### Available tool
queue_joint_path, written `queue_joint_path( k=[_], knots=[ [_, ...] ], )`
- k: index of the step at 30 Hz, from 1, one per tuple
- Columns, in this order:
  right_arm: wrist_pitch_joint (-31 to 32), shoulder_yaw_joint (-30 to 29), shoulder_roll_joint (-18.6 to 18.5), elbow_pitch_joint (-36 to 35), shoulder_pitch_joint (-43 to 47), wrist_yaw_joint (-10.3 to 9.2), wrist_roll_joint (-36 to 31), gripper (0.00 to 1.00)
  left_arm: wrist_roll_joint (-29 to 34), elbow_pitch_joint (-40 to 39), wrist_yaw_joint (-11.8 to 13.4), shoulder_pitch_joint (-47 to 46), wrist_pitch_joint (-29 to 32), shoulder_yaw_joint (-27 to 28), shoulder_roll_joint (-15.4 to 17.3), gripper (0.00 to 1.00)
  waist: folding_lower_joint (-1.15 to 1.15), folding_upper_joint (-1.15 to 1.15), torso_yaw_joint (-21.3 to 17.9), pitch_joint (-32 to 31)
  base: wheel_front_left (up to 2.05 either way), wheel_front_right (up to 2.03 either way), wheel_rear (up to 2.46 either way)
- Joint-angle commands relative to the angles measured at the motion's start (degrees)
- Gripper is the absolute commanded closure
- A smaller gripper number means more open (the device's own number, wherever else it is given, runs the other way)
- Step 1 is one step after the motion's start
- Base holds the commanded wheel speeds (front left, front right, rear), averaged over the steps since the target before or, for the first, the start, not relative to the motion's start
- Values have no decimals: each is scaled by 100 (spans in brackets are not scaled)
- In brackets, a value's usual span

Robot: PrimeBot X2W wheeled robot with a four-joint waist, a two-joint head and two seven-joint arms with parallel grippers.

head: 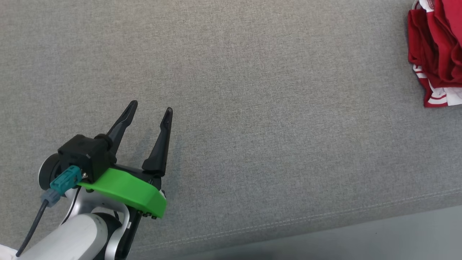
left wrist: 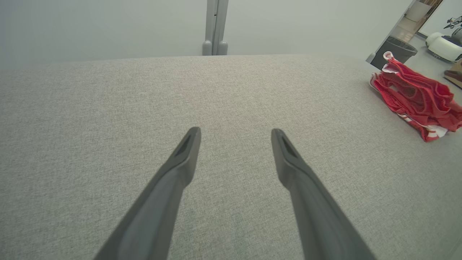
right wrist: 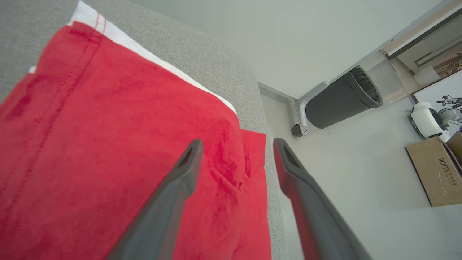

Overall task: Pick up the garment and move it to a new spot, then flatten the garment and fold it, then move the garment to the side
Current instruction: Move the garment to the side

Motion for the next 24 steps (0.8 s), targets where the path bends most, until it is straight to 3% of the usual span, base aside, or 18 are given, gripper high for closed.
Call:
queue_joint_path(
  k=[1, 9, 16, 24],
  knots=[
    [-44, -21, 22, 29, 22, -10, -21, 0, 58, -19, 37, -69, 7, 13, 45, 0, 0, 0, -12, -3, 0, 0, 0],
    [-95, -160, 131, -148, 54, -10, 62, 0, -57, 157, -70, -84, -137, 57, -102, 0, 0, 0, -144, -211, 0, 0, 0],
    [-94, -312, 265, -604, -123, -10, -188, 0, -318, 581, -323, 31, -496, 177, -405, 0, 0, 0, -182, -730, 0, 0, 0],
    [-94, -1180, 753, -941, 300, -10, -240, 0, -616, 1127, -571, 294, -925, 316, -646, 0, 0, 0, -67, -1449, 0, 0, 0]
  ],
)
